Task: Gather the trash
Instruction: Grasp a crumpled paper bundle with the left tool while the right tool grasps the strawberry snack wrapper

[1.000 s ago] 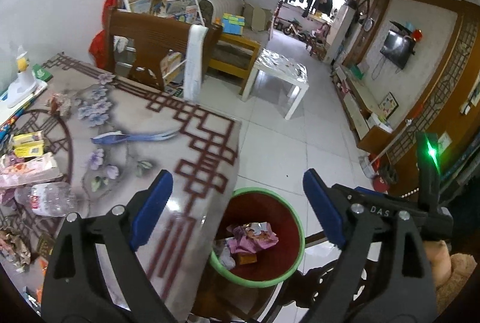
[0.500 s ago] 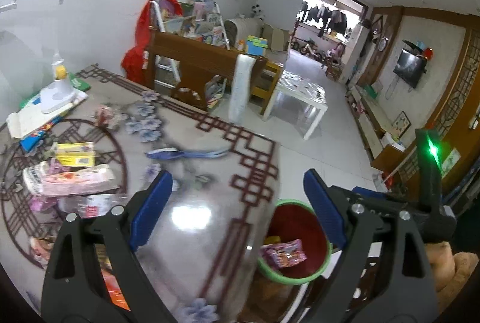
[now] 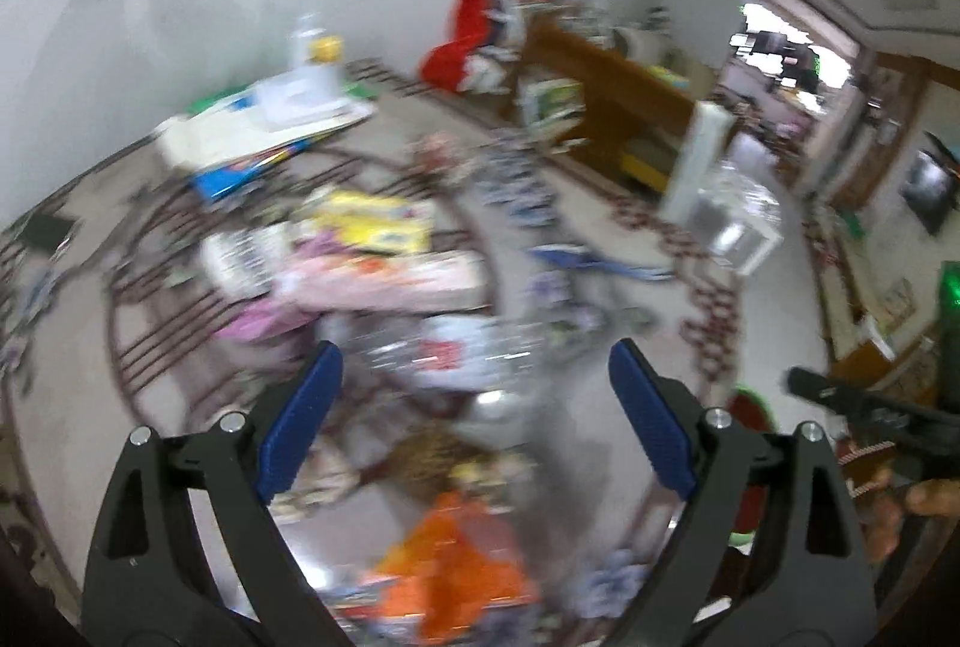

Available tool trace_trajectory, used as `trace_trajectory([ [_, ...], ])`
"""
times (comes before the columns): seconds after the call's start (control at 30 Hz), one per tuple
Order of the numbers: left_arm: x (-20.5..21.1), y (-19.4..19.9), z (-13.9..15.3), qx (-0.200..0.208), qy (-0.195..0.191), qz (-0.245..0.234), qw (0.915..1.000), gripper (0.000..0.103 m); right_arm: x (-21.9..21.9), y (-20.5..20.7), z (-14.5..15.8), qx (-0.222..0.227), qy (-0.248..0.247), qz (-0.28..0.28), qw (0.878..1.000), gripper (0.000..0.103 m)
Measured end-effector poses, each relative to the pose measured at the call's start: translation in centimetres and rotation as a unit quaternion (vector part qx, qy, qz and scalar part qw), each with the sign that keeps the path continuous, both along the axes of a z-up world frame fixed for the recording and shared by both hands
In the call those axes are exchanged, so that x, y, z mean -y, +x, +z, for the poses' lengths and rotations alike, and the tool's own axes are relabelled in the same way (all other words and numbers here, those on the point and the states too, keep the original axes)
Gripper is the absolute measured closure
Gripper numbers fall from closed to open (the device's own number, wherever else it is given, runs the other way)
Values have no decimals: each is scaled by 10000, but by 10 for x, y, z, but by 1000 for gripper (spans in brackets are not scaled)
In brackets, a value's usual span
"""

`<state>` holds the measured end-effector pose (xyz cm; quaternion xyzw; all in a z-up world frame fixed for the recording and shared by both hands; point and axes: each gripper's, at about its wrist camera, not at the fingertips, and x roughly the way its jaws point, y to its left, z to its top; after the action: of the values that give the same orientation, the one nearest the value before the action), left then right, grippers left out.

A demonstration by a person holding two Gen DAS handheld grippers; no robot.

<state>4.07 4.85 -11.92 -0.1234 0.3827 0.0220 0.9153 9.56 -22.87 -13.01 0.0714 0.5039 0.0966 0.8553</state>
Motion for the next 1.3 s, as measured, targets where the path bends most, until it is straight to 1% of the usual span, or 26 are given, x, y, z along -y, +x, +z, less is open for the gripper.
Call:
trace_trajectory([
  [0.1,-29,-7,-19,-271,98,456,9985,15,-20,10,-4,8,-85,282,9996,35],
  [0.2,-54,-14,-42,-555,141,916,9941,15,-39,26,-12,-47,-150,620,9980,35],
  [0.33,-74,-19,-72,-936,96,1349,9864,15,-68,48,-26,-207,-212,1139,9930,35],
  [0.4,-83,-17,-86,-1121,95,1507,9822,15,-85,59,-31,-232,-309,1430,9890,35],
  [0.47,-89,-14,-101,-1290,4,1608,9785,15,-102,69,-34,-226,-358,1714,9843,35],
  [0.57,-97,-7,-118,-1488,-176,1675,9744,17,-121,81,-37,-224,-390,2003,9787,35],
  [0.67,-98,-1,-130,-1602,-317,1631,9730,26,-144,97,-43,-251,-446,2319,9714,35],
  [0.73,-99,2,-133,-1576,-441,1584,9737,33,-161,108,-50,-282,-520,2540,9654,35],
  [0.8,-97,6,-134,-1533,-552,1498,9752,51,-180,117,-56,-305,-583,2778,9584,35],
  [0.83,-95,10,-133,-1518,-574,1441,9762,56,-189,121,-59,-304,-621,2877,9552,35],
  [0.87,-93,16,-131,-1518,-499,1388,9773,59,-197,124,-61,-301,-660,2980,9518,35],
  [0.93,-90,20,-127,-1497,-492,1327,9785,60,-218,132,-68,-302,-758,3260,9418,35],
  [1.17,-102,23,-130,-1515,-709,1382,9762,58,-273,140,-88,-294,-1016,3939,9131,34],
  [1.2,-102,22,-130,-1514,-715,1380,9762,57,-280,140,-92,-301,-1042,4021,9092,33],
  [1.23,-103,22,-131,-1515,-713,1376,9762,57,-287,140,-96,-310,-1061,4092,9057,29],
  [1.27,-103,22,-131,-1511,-714,1377,9763,56,-292,140,-99,-314,-1058,4146,9033,22],
  [1.3,-103,22,-131,-1505,-722,1378,9763,56,-297,141,-102,-331,-1058,4196,9009,21],
])
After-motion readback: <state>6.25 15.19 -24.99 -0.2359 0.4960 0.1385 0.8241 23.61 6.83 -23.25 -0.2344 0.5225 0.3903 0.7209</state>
